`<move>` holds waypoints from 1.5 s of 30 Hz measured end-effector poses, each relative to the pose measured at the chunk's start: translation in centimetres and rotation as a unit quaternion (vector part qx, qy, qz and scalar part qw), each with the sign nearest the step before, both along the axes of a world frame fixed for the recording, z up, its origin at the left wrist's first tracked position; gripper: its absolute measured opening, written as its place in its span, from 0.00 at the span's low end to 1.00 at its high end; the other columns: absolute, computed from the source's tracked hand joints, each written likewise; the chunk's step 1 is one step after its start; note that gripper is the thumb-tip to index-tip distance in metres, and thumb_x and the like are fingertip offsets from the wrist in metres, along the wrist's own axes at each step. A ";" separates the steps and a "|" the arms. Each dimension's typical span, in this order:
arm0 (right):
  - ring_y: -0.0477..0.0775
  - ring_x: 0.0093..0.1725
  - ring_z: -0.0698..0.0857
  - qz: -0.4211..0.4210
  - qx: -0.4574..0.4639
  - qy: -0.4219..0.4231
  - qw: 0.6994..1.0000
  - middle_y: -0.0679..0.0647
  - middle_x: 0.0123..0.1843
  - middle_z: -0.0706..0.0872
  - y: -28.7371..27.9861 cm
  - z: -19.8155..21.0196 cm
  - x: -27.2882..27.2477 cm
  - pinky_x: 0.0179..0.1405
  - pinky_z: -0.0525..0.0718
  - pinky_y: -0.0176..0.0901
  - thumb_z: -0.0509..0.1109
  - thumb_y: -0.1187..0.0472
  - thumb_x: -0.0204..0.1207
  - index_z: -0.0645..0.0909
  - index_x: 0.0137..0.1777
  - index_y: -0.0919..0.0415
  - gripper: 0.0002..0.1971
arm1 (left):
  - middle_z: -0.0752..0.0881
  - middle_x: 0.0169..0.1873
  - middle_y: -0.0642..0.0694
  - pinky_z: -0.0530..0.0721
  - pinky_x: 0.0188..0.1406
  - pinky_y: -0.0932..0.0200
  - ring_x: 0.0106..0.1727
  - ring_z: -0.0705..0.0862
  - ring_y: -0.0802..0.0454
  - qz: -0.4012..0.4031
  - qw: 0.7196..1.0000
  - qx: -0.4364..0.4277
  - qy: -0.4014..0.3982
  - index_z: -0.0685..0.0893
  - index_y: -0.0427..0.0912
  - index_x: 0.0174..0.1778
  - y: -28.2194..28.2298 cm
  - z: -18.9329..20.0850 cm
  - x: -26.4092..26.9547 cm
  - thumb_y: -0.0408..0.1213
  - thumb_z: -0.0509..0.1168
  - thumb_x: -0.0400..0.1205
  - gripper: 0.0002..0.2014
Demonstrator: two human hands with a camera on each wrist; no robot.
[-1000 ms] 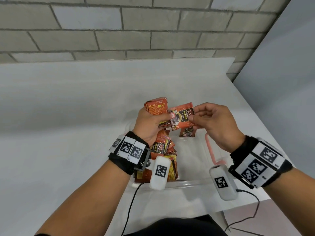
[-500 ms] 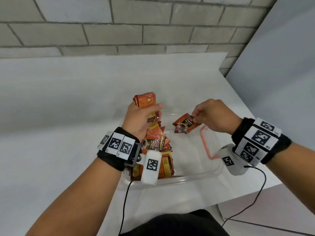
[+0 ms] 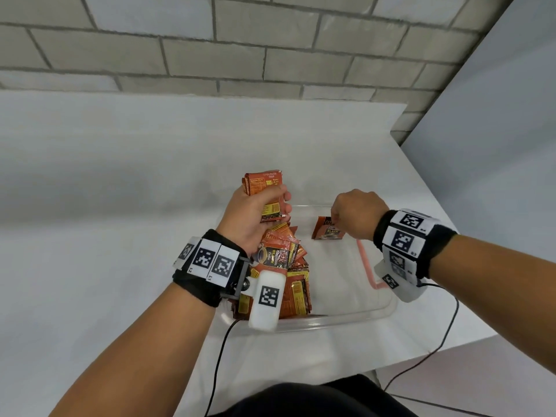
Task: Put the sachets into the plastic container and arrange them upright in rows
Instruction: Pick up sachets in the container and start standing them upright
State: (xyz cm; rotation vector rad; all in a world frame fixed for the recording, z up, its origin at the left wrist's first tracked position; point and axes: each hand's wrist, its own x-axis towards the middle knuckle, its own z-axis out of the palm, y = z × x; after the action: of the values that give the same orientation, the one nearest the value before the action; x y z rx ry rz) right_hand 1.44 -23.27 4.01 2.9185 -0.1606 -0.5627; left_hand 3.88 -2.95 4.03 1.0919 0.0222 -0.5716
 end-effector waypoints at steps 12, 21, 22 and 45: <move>0.54 0.39 0.78 0.004 -0.017 -0.012 1.000 0.53 0.47 0.87 0.3 -0.2 0.1 0.36 0.66 0.42 0.64 0.63 0.77 0.84 0.51 0.57 0.08 | 0.87 0.36 0.43 0.84 0.38 0.55 0.33 0.85 0.50 -0.006 1.000 0.004 0.021 0.83 0.41 0.43 0.1 -0.5 0.5 0.32 0.67 0.80 0.01; 0.54 0.38 0.77 0.025 -0.030 -0.037 0.999 0.55 0.46 0.86 0.7 0.2 0.2 0.35 0.65 0.41 0.65 0.66 0.75 0.84 0.49 0.60 0.07 | 0.87 0.37 0.43 0.85 0.36 0.55 0.33 0.85 0.50 -0.010 1.000 0.003 0.020 0.83 0.41 0.46 0.0 -0.8 0.6 0.33 0.67 0.80 0.01; 0.54 0.38 0.77 0.027 -0.034 -0.036 0.998 0.54 0.45 0.86 0.8 0.2 0.2 0.32 0.63 0.40 0.65 0.66 0.75 0.84 0.48 0.60 0.07 | 0.87 0.37 0.43 0.85 0.36 0.56 0.33 0.85 0.50 -0.009 1.000 0.002 0.020 0.83 0.41 0.46 -0.1 -0.7 0.6 0.34 0.67 0.80 0.02; 0.46 0.38 0.82 -0.089 0.508 -0.194 0.835 0.43 0.43 0.86 1.1 4.4 -3.1 0.39 0.81 0.34 0.72 0.51 0.74 0.82 0.59 0.47 0.13 | 0.90 0.46 0.40 0.89 0.33 0.53 0.43 0.90 0.45 -0.118 0.993 -0.010 -0.004 0.82 0.41 0.59 -1.9 -0.6 0.0 0.29 0.67 0.78 0.14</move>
State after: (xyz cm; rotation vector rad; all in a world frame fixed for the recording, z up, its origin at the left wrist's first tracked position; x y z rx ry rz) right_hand -1.71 -22.20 8.37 4.0786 -0.2399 -0.0111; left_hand 3.92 -4.84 3.38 1.0850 -0.1203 -0.7787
